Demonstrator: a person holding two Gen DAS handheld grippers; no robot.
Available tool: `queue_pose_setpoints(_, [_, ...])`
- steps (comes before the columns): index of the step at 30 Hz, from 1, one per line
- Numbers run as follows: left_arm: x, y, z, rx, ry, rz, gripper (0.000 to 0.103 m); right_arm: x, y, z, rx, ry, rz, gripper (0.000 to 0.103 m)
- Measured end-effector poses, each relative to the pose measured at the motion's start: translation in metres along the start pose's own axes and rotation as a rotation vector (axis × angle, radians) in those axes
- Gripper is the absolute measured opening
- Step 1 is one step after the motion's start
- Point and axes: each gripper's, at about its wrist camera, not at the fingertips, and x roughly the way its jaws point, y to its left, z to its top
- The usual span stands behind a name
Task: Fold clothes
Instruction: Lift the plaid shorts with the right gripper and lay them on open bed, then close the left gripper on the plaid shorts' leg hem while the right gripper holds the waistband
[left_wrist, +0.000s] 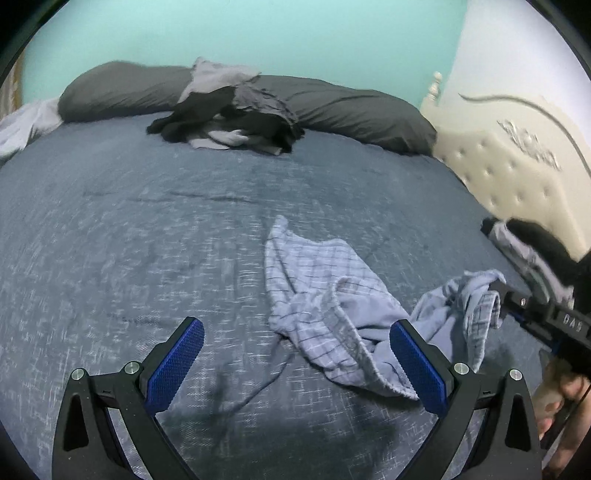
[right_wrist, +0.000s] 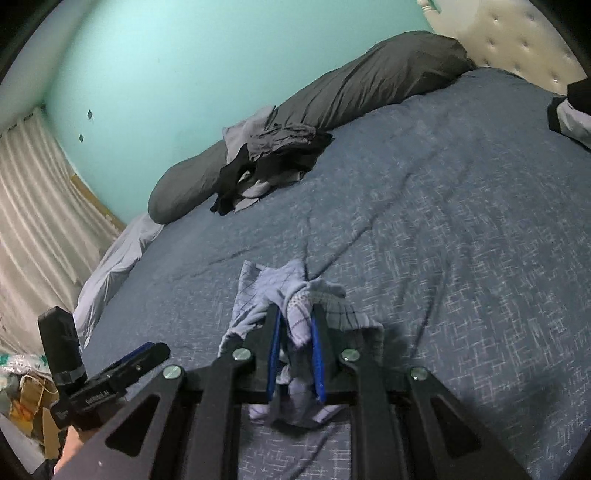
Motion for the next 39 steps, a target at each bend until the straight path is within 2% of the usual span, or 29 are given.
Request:
queue_pose_setpoints(3, [0.007,-0.01,0.0,0.041,0.011,-0.003,0.103,0.001,-0.009,-0.002,0.02,0.005,-0.012,0.017])
queue_pose_setpoints(11, [0.029,-0.006,0.013,0.01,0.037,-0.042,0.103,0.013,-0.04,-0.007,0.154,0.053,-0.041,0.022])
queue_pose_setpoints(15, [0.033,-0.011,0.017,0.035,0.024,-0.054,0.103,0.014,-0.04,-0.006,0.158,0.051,-0.042,0.023])
queue_pose_setpoints(22, [0.047,-0.014,0.017,0.031,0.088,-0.089,0.102,0.014,-0.041,-0.003,0.158,0.049,-0.038,0.024])
queue_pose_setpoints(28, [0.056,-0.014,0.016,0.025,0.115,-0.067,0.102,0.013,-0.037,-0.002,0.143,0.041,-0.04,0.025])
queue_pose_setpoints(32, [0.055,-0.021,0.015,0.052,0.087,-0.036,0.102,0.013,-0.039,-0.002,0.148,0.039,-0.042,0.025])
queue_pose_setpoints(39, [0.055,-0.027,0.015,0.082,0.078,-0.046,0.101,0.015,-0.036,-0.002,0.138,0.037,-0.041,0.025])
